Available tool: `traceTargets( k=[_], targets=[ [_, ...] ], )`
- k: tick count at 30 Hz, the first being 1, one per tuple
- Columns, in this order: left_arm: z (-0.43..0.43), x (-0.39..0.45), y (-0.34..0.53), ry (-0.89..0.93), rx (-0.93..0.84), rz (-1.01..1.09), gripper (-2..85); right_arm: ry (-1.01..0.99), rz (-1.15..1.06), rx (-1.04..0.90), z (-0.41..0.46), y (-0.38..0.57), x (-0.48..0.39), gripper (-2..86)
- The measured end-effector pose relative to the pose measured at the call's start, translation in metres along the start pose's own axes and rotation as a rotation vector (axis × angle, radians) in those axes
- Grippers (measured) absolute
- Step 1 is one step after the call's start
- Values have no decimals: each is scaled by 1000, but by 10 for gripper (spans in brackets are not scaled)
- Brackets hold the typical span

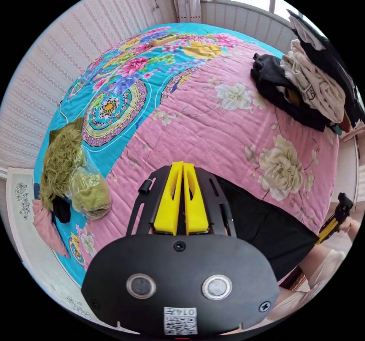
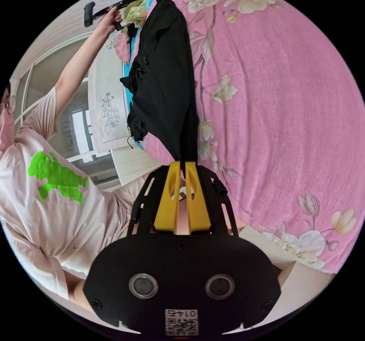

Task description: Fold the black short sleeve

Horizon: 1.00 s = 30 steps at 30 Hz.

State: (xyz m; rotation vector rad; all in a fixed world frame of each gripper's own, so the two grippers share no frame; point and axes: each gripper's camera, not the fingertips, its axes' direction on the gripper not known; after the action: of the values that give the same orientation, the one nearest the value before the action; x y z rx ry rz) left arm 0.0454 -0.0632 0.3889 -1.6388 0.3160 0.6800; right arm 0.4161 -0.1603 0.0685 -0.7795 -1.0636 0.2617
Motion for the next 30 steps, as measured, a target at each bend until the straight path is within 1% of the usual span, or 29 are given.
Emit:
traceTargets(
  k=[3, 5, 6, 8, 9, 10, 11, 12, 13, 14, 15, 17, 19, 20, 21, 22, 24, 25, 27, 28, 30],
  targets=[
    [-37, -20, 55, 59, 121, -41, -5, -105, 4, 46, 5, -6, -1, 70],
    [-61, -39, 118, 104, 190, -117, 1, -187, 2, 89, 8, -10, -1, 84],
    [-65, -44, 136, 111, 198, -142, 3, -240, 6, 115, 11, -13, 0, 91],
    [-78, -59, 214, 125, 205, -245, 13, -304, 22, 160, 16, -19, 1, 125],
    [-80, -62, 235, 131, 199, -274, 17, -330, 50, 188, 20, -23, 3, 147],
    [-82, -68, 278, 153, 177, -346, 23, -354, 61, 208, 22, -24, 4, 158],
    [-83, -74, 324, 207, 160, -420, 32, -408, 80, 236, 26, -28, 7, 158],
    [-84, -76, 348, 235, 156, -463, 37, -423, 92, 261, 31, -32, 8, 155],
    [-85, -77, 396, 275, 152, -544, 49, -408, 97, 275, 33, -33, 6, 152],
    [-87, -75, 444, 282, 143, -636, 66, -346, 110, 282, 39, -38, 0, 149],
    [-89, -73, 468, 280, 143, -679, 78, -276, 100, 276, 48, -45, -13, 148],
    [-96, -57, 555, 282, 181, -820, 129, -193, 66, 258, 65, -59, -37, 142],
    [-96, -38, 613, 275, 182, -908, 148, -128, 12, 232, 89, -77, -67, 133],
    [-92, -24, 646, 270, 167, -967, 145, -92, -37, 211, 110, -92, -90, 127],
    [-90, -17, 662, 265, 154, -1000, 144, -58, -99, 182, 135, -108, -115, 120],
    [-83, -3, 689, 263, 126, -1059, 127, -44, -135, 159, 151, -116, -128, 116],
    [-71, 15, 723, 284, 123, -1133, 105, 21, -282, -18, 228, -154, -182, 112],
    [-65, 24, 741, 291, 152, -1169, 97, 31, -320, -70, 251, -162, -195, 113],
    [-56, 31, 764, 275, 180, -1230, 97, 63, -460, -268, 343, -191, -243, 119],
    [-50, 31, 778, 264, 203, -1268, 101, 70, -487, -312, 365, -197, -253, 121],
    [-39, 25, 793, 294, 236, -1287, 105, 112, -575, -424, 436, -218, -290, 125]
  ],
)
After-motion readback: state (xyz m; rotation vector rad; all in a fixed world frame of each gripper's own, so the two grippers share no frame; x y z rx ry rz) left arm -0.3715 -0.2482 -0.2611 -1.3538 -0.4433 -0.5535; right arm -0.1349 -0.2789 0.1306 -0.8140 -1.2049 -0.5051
